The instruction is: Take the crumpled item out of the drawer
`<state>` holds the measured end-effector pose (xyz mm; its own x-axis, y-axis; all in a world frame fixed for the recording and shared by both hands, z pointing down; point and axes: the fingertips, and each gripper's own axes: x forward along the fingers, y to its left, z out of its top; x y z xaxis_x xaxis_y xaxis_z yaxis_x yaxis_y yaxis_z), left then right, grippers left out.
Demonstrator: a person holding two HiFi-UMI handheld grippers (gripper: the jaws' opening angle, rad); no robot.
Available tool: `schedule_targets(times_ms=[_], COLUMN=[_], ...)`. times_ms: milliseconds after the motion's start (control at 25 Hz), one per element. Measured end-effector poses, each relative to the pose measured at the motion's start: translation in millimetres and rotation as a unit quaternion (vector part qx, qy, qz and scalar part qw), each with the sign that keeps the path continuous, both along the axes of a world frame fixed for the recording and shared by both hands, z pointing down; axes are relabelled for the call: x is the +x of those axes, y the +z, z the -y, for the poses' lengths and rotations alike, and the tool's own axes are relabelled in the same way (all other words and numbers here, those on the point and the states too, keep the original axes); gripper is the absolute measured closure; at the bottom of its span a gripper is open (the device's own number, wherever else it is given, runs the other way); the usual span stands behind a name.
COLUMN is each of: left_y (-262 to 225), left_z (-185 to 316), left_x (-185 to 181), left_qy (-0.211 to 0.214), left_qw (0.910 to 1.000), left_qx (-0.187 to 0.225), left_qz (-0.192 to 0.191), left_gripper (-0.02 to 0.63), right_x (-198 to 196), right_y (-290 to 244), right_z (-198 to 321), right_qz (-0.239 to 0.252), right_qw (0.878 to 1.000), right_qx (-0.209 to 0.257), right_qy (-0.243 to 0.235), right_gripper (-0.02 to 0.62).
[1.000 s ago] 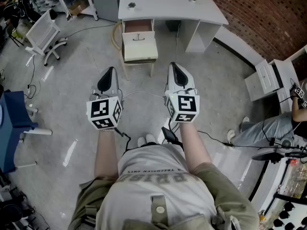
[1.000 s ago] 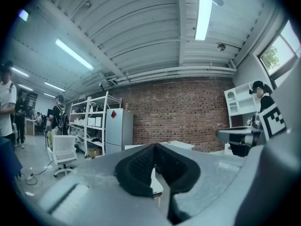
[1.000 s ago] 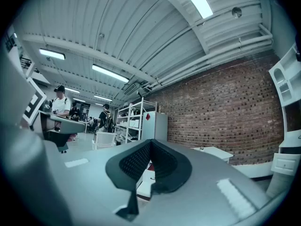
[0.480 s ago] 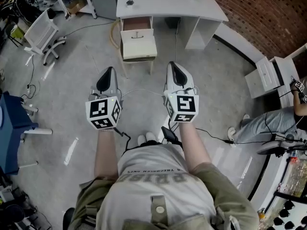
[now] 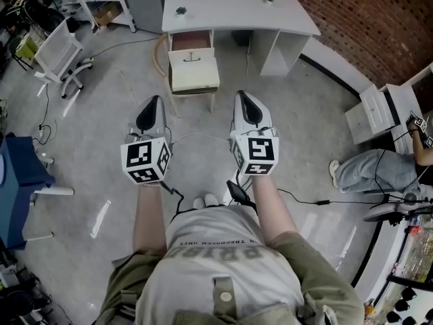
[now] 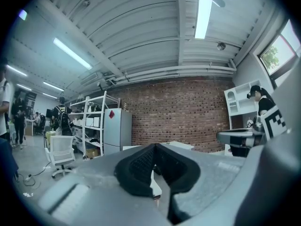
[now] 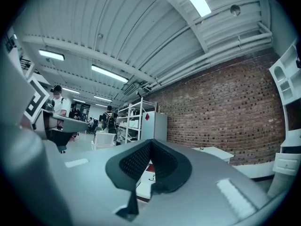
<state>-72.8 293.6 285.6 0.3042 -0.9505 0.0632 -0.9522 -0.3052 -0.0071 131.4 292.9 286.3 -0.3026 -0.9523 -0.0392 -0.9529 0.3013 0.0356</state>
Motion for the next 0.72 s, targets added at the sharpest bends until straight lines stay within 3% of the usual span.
schedule_targets(times_ms=[240, 320, 400, 480, 720], left_y=[-5, -4, -3, -2, 9], left_z=[10, 13, 16, 19, 37], left_x=[6, 5, 3, -1, -9], left_qy=[-0.016, -0.022, -0.027, -0.032, -0.04], left_qw=[0.9998, 0.9997, 0.9995, 0.9992, 0.9988], left_qx=[0.011, 0.008, 0.006, 0.003, -0.012], left_qz=[-0.009, -0.012, -0.016, -0.023, -0.023], left_gripper=[0.594, 0.465, 0.39, 0.322, 0.304], right_x=[16, 18, 16, 13, 6], right_y=[-3, -3, -3, -2, 9], right_z=[16, 21, 24, 28, 43], right_qz=[0.04, 0.052, 0.059, 0.062, 0.052], right_qw=[0.999, 0.999, 0.998, 0.997, 0.997], right_qx=[0.009, 0.01, 0.012, 0.012, 0.002], right_qy=[-0.006, -0.015, -0.03, -0.041, -0.052], right_gripper=[0.591, 0.523, 0.432, 0.384, 0.361])
